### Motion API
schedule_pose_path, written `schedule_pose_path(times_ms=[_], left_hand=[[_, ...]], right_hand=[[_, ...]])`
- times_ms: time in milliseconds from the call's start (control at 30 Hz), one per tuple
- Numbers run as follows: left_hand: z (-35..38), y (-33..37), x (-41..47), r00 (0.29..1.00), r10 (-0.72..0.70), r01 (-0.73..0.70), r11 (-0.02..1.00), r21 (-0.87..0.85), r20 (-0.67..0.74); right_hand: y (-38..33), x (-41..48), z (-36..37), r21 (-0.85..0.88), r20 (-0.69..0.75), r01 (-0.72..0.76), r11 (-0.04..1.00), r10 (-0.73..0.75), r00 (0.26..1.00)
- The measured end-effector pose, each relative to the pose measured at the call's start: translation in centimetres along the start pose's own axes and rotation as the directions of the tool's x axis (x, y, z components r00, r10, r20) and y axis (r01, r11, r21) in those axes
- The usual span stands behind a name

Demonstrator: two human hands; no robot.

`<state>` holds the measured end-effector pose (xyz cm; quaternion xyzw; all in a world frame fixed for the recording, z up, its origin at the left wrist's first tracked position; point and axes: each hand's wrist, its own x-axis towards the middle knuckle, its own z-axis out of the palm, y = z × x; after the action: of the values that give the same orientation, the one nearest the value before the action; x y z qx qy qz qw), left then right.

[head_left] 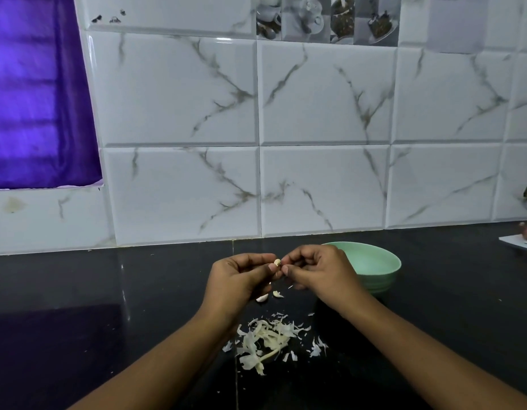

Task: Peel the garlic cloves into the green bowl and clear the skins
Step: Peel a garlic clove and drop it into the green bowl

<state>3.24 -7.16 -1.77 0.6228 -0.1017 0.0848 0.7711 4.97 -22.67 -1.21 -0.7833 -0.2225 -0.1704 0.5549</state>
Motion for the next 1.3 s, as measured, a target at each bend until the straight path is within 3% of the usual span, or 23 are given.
schedule_pose_path(times_ms=[200, 467, 800, 1067, 1300], left_hand=[[-0.1, -0.6, 0.0, 0.995, 0.096, -0.092, 0.991, 0.095, -0.035], [-0.1, -0.8, -0.1, 0.98, 0.195, -0.18, 0.953, 0.245, -0.037], [0.0, -0.6, -0.2, 0.975, 0.219, -0.202, 0.947, 0.25, -0.04], [0.1, -0.5, -0.3, 0.968, 0.251, -0.236, 0.94, 0.245, -0.028], [0.1, -0.5, -0.4, 0.968, 0.253, -0.244, 0.936, 0.253, -0.002]], right_hand=[[-0.3, -0.2, 0.1, 0.148, 0.013, -0.084, 0.985, 0.083, 0.996], [-0.5, -0.4, 0.1, 0.176, 0.029, -0.121, 0.977, 0.118, 0.993], [-0.2, -0.4, 0.4, 0.119, -0.004, -0.052, 0.992, 0.053, 0.999], [-0.2, -0.5, 0.7, -0.05, -0.071, 0.032, 0.998, -0.036, 0.997], [-0.3, -0.6, 1.3, -0.063, -0.099, -0.002, 0.998, -0.004, 0.995]])
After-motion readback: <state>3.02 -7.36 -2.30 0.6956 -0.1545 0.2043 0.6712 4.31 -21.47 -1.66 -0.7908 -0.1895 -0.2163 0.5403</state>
